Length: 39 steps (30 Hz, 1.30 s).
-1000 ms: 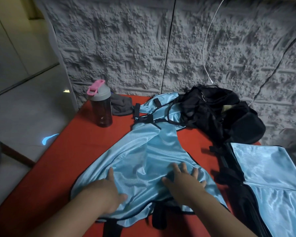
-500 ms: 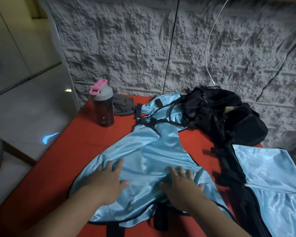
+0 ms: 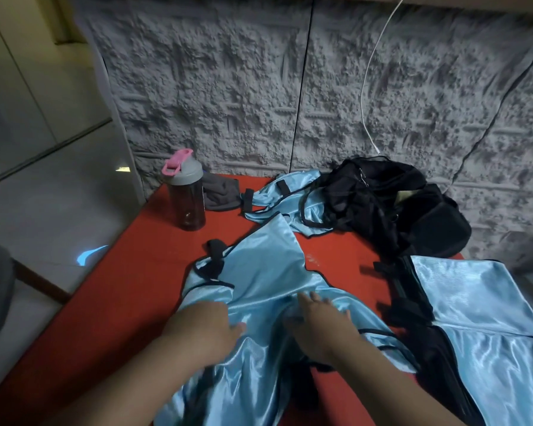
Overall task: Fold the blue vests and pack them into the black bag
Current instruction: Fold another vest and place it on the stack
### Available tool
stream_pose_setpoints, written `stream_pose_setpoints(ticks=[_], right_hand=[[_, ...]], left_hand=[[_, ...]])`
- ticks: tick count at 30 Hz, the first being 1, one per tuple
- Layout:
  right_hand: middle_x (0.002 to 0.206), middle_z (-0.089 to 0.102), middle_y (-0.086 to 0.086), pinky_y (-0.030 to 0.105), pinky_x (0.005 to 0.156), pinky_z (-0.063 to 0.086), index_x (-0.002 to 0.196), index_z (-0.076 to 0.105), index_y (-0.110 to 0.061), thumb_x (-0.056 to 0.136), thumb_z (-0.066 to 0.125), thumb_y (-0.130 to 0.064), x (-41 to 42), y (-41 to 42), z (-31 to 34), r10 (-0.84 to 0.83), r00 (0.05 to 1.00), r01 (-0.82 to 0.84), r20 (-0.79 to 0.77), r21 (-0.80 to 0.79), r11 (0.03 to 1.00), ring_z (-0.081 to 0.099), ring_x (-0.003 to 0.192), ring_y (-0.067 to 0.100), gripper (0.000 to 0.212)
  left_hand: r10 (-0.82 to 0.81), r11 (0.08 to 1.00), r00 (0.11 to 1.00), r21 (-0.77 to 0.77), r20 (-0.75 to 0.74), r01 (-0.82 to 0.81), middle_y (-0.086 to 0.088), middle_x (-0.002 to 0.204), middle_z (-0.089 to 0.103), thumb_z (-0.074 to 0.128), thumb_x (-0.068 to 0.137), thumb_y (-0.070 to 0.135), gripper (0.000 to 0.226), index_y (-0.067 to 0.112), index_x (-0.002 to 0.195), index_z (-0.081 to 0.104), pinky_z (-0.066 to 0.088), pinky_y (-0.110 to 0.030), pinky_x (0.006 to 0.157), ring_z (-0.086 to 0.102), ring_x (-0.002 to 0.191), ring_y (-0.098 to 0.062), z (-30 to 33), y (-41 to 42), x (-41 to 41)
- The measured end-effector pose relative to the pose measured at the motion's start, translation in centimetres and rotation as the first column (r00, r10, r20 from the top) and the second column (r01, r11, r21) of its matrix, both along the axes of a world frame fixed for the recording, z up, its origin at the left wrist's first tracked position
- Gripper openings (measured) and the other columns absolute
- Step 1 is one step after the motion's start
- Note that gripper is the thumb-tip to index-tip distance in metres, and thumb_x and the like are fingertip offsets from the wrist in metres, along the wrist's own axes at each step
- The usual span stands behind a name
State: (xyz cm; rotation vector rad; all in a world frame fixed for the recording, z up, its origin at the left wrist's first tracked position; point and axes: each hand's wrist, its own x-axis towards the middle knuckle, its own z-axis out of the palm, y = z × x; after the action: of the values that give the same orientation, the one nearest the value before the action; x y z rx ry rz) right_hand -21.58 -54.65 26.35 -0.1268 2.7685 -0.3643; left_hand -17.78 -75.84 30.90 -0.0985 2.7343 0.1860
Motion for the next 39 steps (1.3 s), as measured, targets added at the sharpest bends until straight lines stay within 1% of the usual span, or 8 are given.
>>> stream_pose_setpoints(ticks=[5, 8, 12, 19, 23, 30, 34, 39], right_hand=[[0.151, 0.04, 0.011, 0.059, 0.112, 0.033, 0.142, 0.044, -0.027, 0.088, 0.042, -0.069, 1.7, -0.8, -0.5, -0.158, 0.978, 0.161, 0.136, -0.01, 0.987, 0.036, 0.142, 0.037, 0.068], [0.167, 0.006, -0.001, 0.073, 0.111, 0.016, 0.154, 0.024, -0.035, 0.09, 0.043, -0.065, 1.8, -0.6, -0.6, -0.2, 0.972, 0.198, 0.123, 0.023, 0.98, 0.0, 0.153, 0.035, 0.073], [0.169, -0.008, -0.001, 0.075, 0.112, 0.004, 0.158, 0.01, -0.038, 0.085, 0.051, -0.067, 0.5, 0.1, -1.2, -0.049, 0.994, 0.045, 0.098, 0.042, 0.998, -0.015, 0.154, 0.035, 0.089], [0.164, 0.019, -0.003, 0.071, 0.118, 0.005, 0.155, 0.031, -0.03, 0.093, 0.051, -0.053, -1.7, 1.4, -0.8, 0.027, 1.0, -0.027, -0.014, -0.031, 0.999, -0.001, 0.156, 0.026, 0.069], [0.168, 0.012, 0.008, 0.064, 0.121, 0.011, 0.156, 0.027, -0.024, 0.095, 0.043, -0.048, -0.5, -1.0, -0.1, -0.132, 0.991, 0.132, -0.002, -0.012, 0.991, 0.004, 0.156, 0.031, 0.068], [0.169, 0.001, 0.01, 0.062, 0.12, 0.01, 0.16, 0.013, -0.024, 0.092, 0.04, -0.066, 0.4, -2.3, -0.7, -0.241, 0.965, 0.235, 0.106, 0.066, 0.97, -0.003, 0.154, 0.039, 0.084], [0.169, 0.003, 0.009, 0.062, 0.122, 0.006, 0.157, 0.019, -0.023, 0.09, 0.044, -0.07, -0.7, -1.0, -1.0, -0.101, 0.994, 0.099, 0.042, 0.032, 0.995, -0.003, 0.154, 0.039, 0.085], [0.17, 0.0, 0.001, 0.061, 0.122, 0.002, 0.16, 0.016, -0.025, 0.097, 0.043, -0.065, -1.4, -0.1, -0.1, 0.028, 0.997, -0.024, 0.075, -0.051, 0.998, -0.009, 0.156, 0.033, 0.08]], left_hand=[[-0.121, 0.965, 0.981, 0.216, -0.149, 0.151, 0.013, 0.132, 0.059, 0.057, 0.093, 0.053, 0.038, 0.037, 0.128, 0.058, 0.044, -0.032, 0.104, 0.053, 0.128, -0.014, -2.0, -0.6, -0.6], [-0.196, 0.979, 0.981, 0.05, 0.002, 0.195, 0.007, 0.164, 0.021, 0.051, 0.097, 0.055, 0.062, 0.043, 0.153, 0.027, 0.028, -0.045, 0.118, 0.022, 0.151, -0.021, -2.7, -0.6, -0.1], [-0.006, 0.988, 0.997, -0.156, 0.079, 0.018, -0.018, 0.157, 0.027, 0.043, 0.091, 0.073, 0.08, 0.046, 0.156, 0.006, 0.041, -0.049, 0.107, 0.043, 0.134, -0.041, -2.9, -1.2, -0.3], [0.059, 0.997, 0.992, -0.061, 0.108, -0.052, -0.007, 0.132, 0.061, 0.033, 0.095, 0.072, 0.069, 0.017, 0.132, 0.054, 0.048, -0.034, 0.087, 0.062, 0.116, -0.028, -1.0, -0.2, 0.0], [0.003, 0.998, 0.973, -0.065, -0.231, -0.018, -0.004, 0.116, 0.067, 0.045, 0.098, 0.059, 0.039, 0.022, 0.102, 0.056, 0.047, -0.035, 0.085, 0.061, 0.111, -0.027, -1.1, -0.4, -1.0], [-0.091, 0.995, 0.989, -0.027, 0.113, 0.095, -0.007, 0.169, -0.005, 0.048, 0.095, 0.062, 0.082, 0.042, 0.158, -0.002, 0.026, -0.053, 0.119, 0.004, 0.152, -0.042, -4.1, -1.1, -1.1], [-0.052, 0.992, 0.984, -0.109, 0.171, 0.071, -0.027, 0.159, 0.022, 0.044, 0.093, 0.07, 0.088, 0.032, 0.16, 0.002, 0.037, -0.048, 0.113, 0.032, 0.143, -0.044, -3.6, -0.2, -0.6], [-0.063, 0.988, 0.99, -0.135, 0.124, 0.079, -0.009, 0.137, 0.057, 0.037, 0.097, 0.068, 0.07, 0.017, 0.145, 0.042, 0.046, -0.039, 0.097, 0.054, 0.125, -0.03, -2.2, 0.5, -0.2]])
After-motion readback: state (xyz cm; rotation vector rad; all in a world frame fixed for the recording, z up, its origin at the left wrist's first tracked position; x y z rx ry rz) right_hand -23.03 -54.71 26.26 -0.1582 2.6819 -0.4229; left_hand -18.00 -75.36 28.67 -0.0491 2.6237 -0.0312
